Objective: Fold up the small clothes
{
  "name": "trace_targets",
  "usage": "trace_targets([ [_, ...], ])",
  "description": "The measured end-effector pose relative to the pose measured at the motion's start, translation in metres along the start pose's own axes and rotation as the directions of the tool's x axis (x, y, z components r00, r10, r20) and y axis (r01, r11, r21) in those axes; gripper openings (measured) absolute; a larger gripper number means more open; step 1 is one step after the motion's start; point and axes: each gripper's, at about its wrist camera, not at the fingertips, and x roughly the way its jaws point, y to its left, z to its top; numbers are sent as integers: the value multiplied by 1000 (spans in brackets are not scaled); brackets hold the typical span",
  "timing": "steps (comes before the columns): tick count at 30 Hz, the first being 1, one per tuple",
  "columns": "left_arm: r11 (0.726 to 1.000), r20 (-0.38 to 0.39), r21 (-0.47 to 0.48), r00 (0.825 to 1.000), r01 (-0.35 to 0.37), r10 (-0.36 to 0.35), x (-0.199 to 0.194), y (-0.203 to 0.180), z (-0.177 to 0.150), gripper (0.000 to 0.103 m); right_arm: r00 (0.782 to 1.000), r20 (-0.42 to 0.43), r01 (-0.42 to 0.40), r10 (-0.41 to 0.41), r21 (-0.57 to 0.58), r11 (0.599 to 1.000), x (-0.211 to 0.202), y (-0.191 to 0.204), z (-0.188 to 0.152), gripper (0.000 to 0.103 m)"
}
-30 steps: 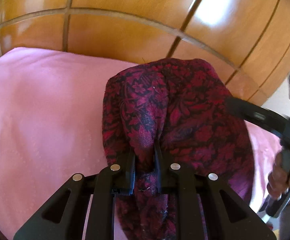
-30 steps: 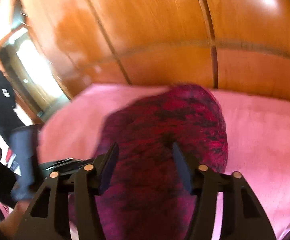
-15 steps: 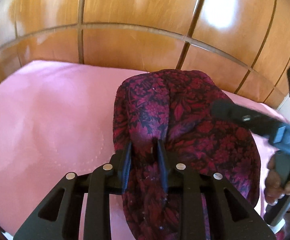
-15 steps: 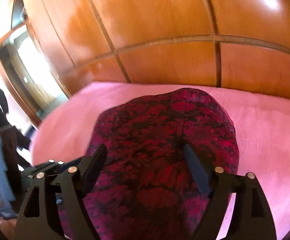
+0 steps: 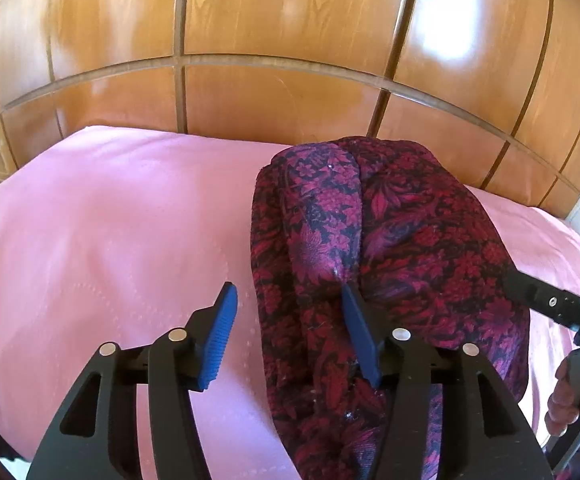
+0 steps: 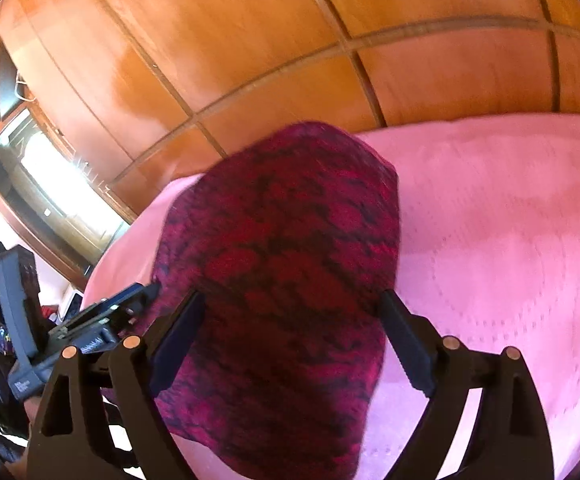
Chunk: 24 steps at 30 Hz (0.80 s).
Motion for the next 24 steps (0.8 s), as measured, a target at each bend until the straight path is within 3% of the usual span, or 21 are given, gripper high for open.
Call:
trace_targets([
  [3, 1000, -2, 5, 1000, 3, -3, 1, 0, 0, 53, 1000, -7, -26, 26, 36, 999, 1, -9, -3, 93],
  [7, 1000, -9, 0, 1000, 7, -7, 5, 4, -1, 61, 998, -23, -56, 57, 66, 996, 7, -17, -2, 96],
  [12, 997, -30, -25, 997, 67, -68, 13, 17, -3, 69, 990, -58, -121, 128, 101, 987, 17, -28, 3, 101],
  [16, 965, -45, -129, 970, 229, -237, 14, 39, -1, 70, 970, -95, -206, 222, 154, 966, 26, -46, 8, 101],
  [18, 944, -29, -168, 956, 284, -293, 9, 45, 3, 76, 965, -97, -225, 243, 168, 960, 28, -52, 10, 101],
  [19, 933, -22, -185, 947, 310, -319, 6, 46, 6, 84, 963, -95, -235, 254, 175, 956, 28, -53, 12, 101],
  [22, 911, -40, -208, 928, 355, -371, 9, 40, 12, 86, 951, -93, -270, 294, 209, 940, 31, -61, 16, 101],
  [24, 927, -64, -182, 936, 329, -345, 16, 32, 13, 87, 943, -82, -295, 322, 239, 925, 31, -72, 19, 101],
])
